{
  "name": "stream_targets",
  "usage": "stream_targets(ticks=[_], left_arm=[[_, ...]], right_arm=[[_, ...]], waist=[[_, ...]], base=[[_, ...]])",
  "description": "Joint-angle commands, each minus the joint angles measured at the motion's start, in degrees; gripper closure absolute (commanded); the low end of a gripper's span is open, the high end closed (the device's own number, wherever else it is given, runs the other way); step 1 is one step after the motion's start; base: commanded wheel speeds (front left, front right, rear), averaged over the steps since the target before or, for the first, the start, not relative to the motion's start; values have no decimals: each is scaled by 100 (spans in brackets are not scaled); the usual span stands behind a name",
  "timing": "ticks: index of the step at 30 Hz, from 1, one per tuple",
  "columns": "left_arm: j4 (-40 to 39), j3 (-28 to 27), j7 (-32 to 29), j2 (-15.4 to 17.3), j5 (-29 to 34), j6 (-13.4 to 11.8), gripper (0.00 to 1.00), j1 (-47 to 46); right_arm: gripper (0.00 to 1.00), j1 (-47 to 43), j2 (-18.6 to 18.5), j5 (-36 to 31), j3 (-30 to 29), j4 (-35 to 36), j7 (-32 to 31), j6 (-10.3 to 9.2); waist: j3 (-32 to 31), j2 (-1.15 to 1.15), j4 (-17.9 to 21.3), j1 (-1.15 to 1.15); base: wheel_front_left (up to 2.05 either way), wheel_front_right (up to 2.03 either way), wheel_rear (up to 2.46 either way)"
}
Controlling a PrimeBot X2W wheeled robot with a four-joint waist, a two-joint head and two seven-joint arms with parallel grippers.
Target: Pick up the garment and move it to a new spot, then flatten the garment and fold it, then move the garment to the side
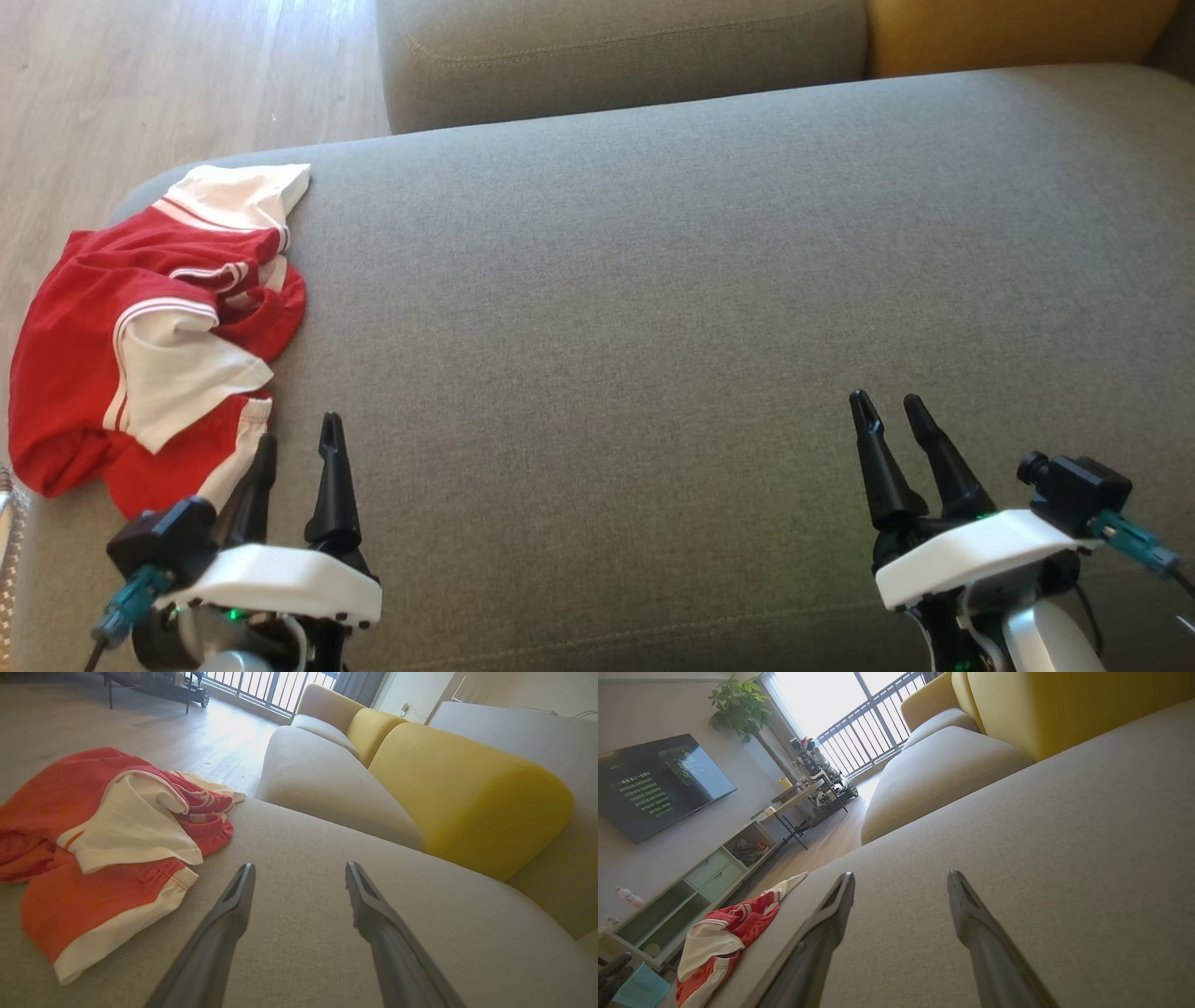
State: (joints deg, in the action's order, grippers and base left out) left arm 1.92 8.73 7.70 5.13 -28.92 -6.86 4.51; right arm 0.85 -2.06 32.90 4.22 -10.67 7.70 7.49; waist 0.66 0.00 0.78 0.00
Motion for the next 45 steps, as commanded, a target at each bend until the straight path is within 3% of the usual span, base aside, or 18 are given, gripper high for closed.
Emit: stream_targets(ticks=[1,18,30,39,45], left_arm=[[-260,-80,105,113,207,-68,0,-159],[-399,132,390,337,1265,-129,0,-148],[-327,79,574,288,1954,142,0,-135],[-179,96,724,181,2545,517,0,-74],[-67,-40,730,57,2557,741,0,-69]], right_arm=[[0,294,-58,-220,125,253,100,0],[0,309,-69,-1548,160,422,387,0],[0,332,-76,-2301,205,350,573,0],[0,388,-82,-2837,213,141,724,0],[0,394,-82,-2868,210,124,730,0]], waist=[[-2,0,4,0],[-43,0,9,0],[-54,0,22,0],[-41,0,48,0],[-36,0,36,0]], base=[[0,0,0],[0,0,0],[0,0,0],[0,0,0],[0,0,0]])
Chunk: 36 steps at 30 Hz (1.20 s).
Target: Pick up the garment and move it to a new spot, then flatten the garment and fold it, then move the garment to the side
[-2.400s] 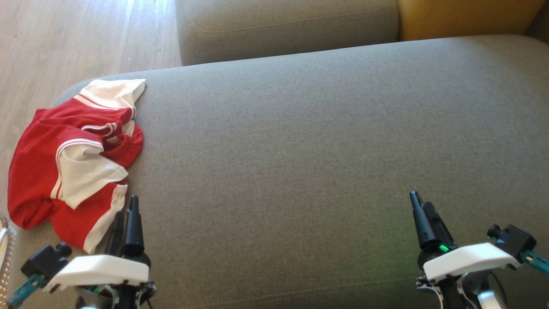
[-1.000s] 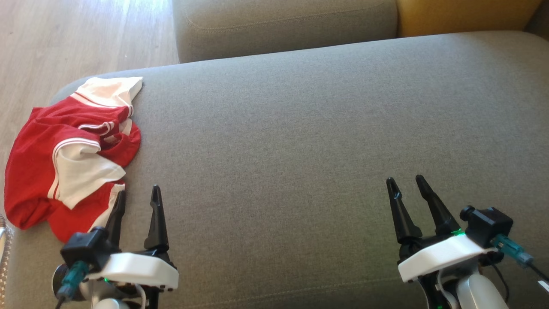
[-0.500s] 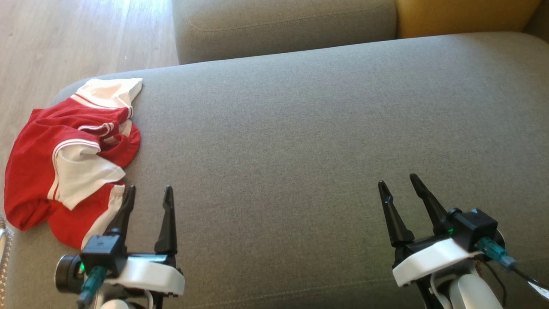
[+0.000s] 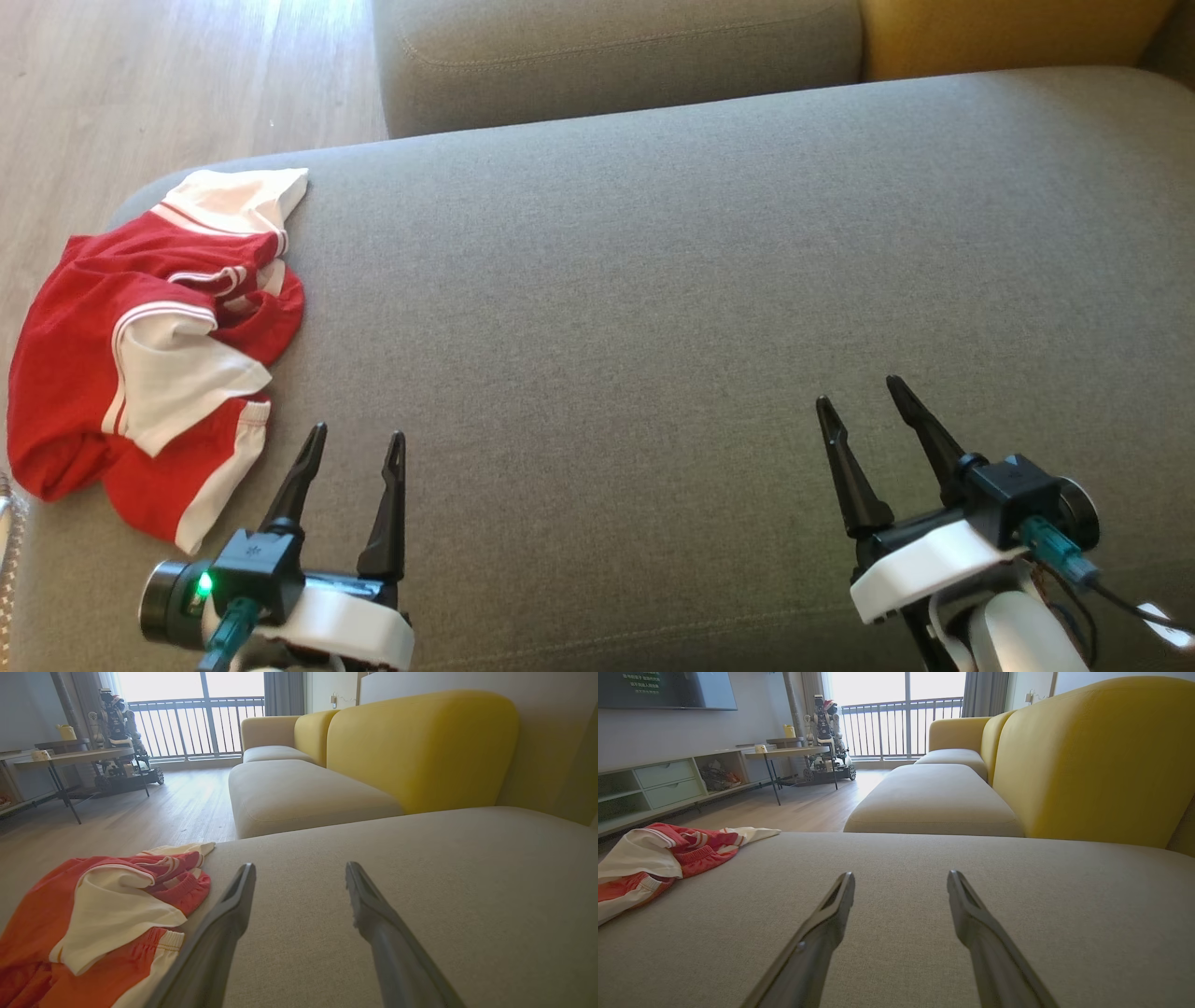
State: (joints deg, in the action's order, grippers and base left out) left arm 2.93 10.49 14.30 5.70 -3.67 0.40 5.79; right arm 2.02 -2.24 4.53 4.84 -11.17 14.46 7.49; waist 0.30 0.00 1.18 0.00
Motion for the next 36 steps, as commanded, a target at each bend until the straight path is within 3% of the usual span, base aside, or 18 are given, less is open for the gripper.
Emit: stream_targets(ticks=[1,12,28,36], left_arm=[[-156,-238,70,-18,37,38,0,-196],[-160,-401,70,-145,134,204,0,-138],[-222,-459,70,-208,235,245,0,-104],[-263,-471,70,-231,289,67,0,-16]], right_arm=[[0,276,-64,-18,156,169,53,0],[0,260,-64,14,218,153,54,0],[0,216,-64,2,218,163,54,0],[0,-56,-64,-45,317,66,54,0]], waist=[[1,0,-9,0],[6,0,-40,0],[-17,0,-148,0],[-222,0,-834,0]], base=[[0,0,0],[0,0,0],[0,0,0],[0,0,0]])
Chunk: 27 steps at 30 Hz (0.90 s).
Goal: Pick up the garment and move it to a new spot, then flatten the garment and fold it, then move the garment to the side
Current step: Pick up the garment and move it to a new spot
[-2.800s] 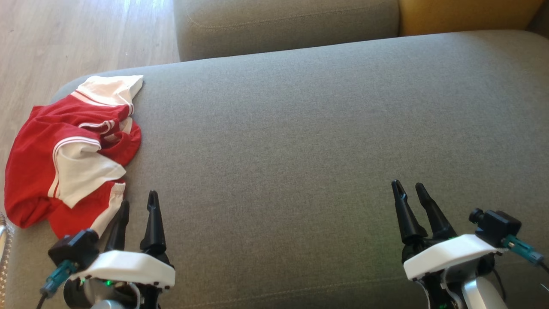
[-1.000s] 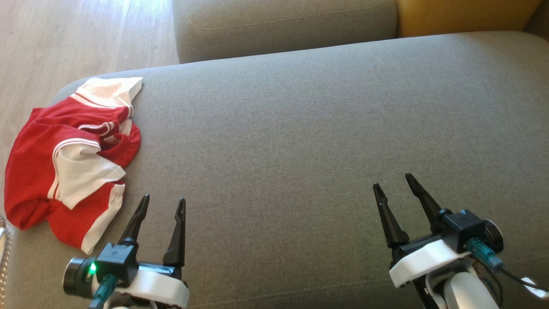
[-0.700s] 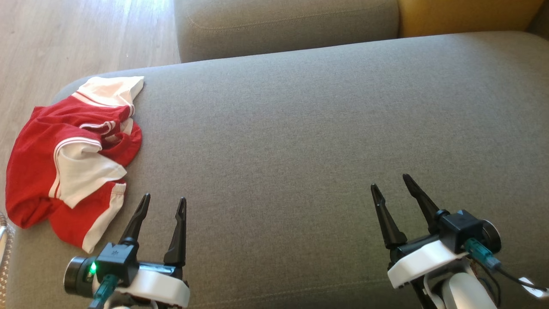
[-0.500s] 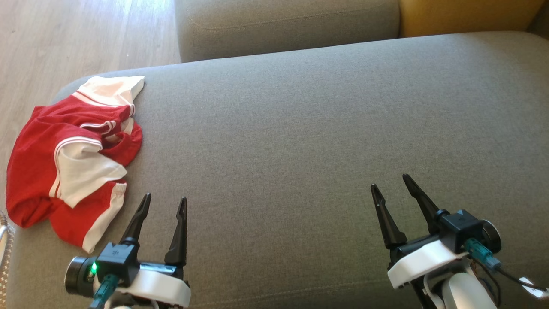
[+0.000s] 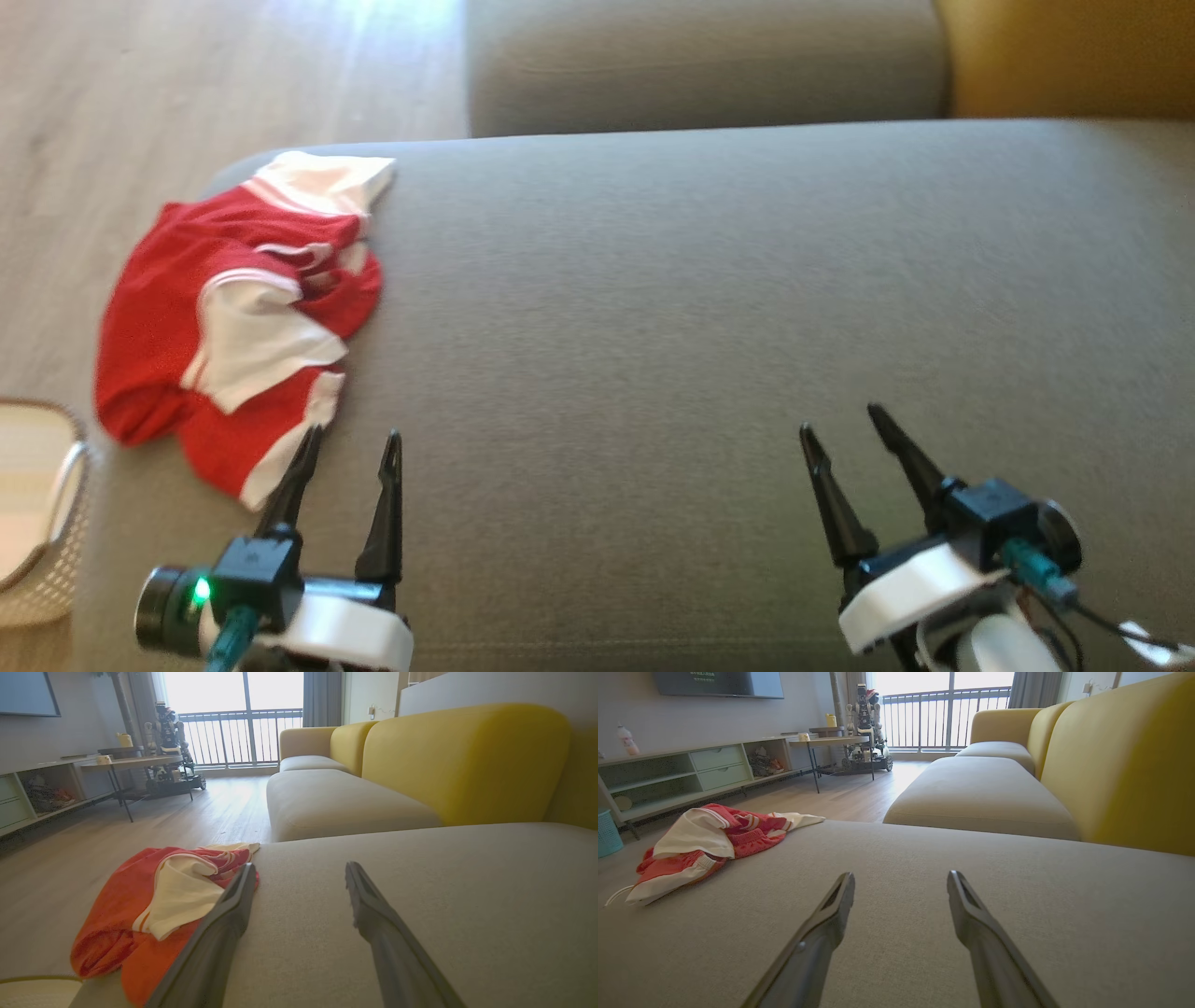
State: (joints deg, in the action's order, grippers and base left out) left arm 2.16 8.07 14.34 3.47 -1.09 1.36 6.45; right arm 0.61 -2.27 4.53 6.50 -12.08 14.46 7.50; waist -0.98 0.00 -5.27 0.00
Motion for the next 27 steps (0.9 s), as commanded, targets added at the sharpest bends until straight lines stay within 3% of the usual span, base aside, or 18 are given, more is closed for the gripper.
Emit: stream_targets(ticks=[1,13,27], left_arm=[[-190,-234,66,-11,28,-56,0,-48],[-257,-387,66,8,40,-243,0,344],[-745,-611,66,-24,-77,-585,0,624]], right_arm=[[0,46,-61,-43,160,151,54,-1],[0,-248,-61,52,359,96,54,-1],[0,49,-61,-31,753,-25,54,-1]], waist=[[-123,0,-314,0],[-465,0,-1635,0],[-191,0,-2063,0]], base=[[0,0,0],[0,0,0],[0,0,0]])
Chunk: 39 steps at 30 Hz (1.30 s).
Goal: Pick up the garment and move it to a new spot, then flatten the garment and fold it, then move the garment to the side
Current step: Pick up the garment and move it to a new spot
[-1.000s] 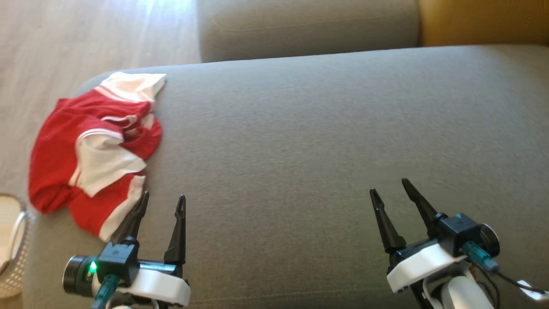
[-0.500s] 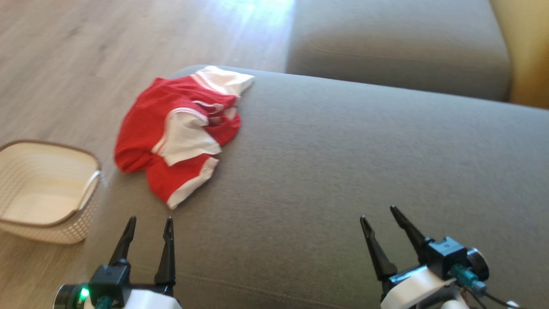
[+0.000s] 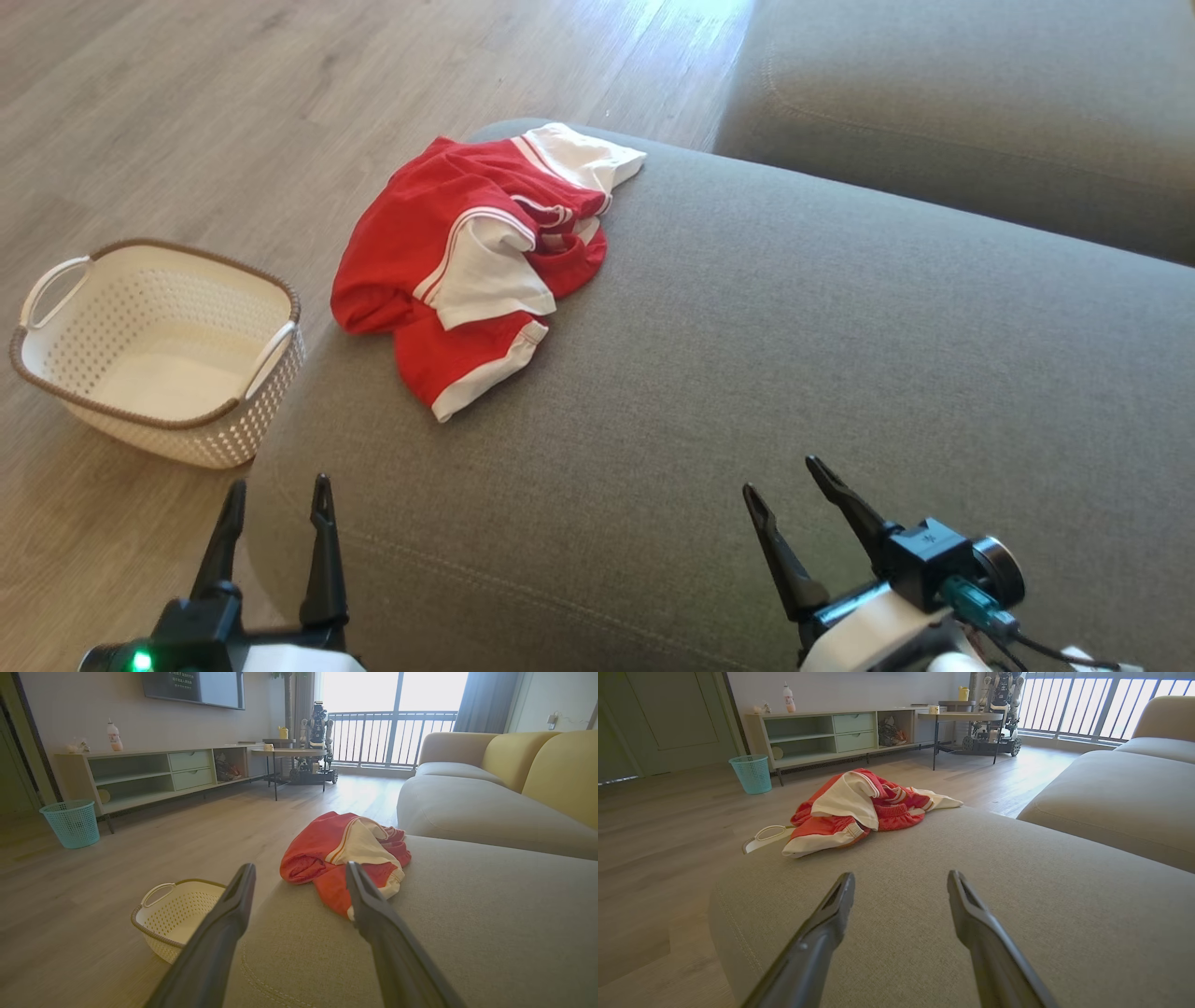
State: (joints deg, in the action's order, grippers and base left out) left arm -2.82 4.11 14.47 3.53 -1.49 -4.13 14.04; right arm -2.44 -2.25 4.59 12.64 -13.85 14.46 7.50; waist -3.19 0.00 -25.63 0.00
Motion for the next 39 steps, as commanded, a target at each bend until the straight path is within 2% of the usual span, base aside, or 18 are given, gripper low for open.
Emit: stream_targets(ticks=[1,9,14,19,24,27,30,31,32,35,39], left_arm=[[-265,-218,52,-33,-43,-51,0,-116],[-403,-426,52,-9,-163,-40,0,-398],[-474,-604,52,298,-158,239,0,-1312],[-2,-659,52,827,-70,627,0,-2575],[1170,-610,-1,1223,-190,912,0,-4052],[2026,-424,-373,1387,-299,1041,0,-4956],[2871,-287,-861,1415,-457,1095,0,-5808],[3505,-268,-1242,1416,-590,1111,0,-6307],[3812,-282,-1392,1436,-639,1115,0,-6540],[4719,-341,-1866,1494,-717,1051,0,-7113],[5561,-466,-2154,1485,-1019,1090,0,-7633]], right_arm=[[0,366,-63,-41,151,147,54,-1],[0,418,-63,-180,89,196,54,-1],[0,371,-63,-371,-148,247,54,-1],[0,398,-63,-655,-326,335,54,-1],[0,612,-63,-971,-541,424,54,-1],[0,776,-63,-1142,-695,545,54,-1],[0,948,-63,-1360,-809,668,54,-1],[0,1080,-63,-1479,-879,740,54,-1],[0,1136,-63,-1522,-904,774,54,-1],[0,1302,-63,-1585,-995,875,54,-1],[0,1421,-63,-1533,-1068,973,54,-1]], waist=[[52,0,-38,0],[316,0,-52,0],[571,0,-1,0],[1044,0,242,0],[1637,0,541,0],[2014,0,668,0],[2402,0,753,0],[2636,0,811,0],[2743,0,853,0],[3028,0,967,0],[3256,0,1133,0]], base=[[0,0,0],[0,0,0],[0,0,0],[0,0,0],[0,0,0],[0,0,0],[0,0,0],[0,0,0],[0,0,0],[0,0,0],[0,0,0]])
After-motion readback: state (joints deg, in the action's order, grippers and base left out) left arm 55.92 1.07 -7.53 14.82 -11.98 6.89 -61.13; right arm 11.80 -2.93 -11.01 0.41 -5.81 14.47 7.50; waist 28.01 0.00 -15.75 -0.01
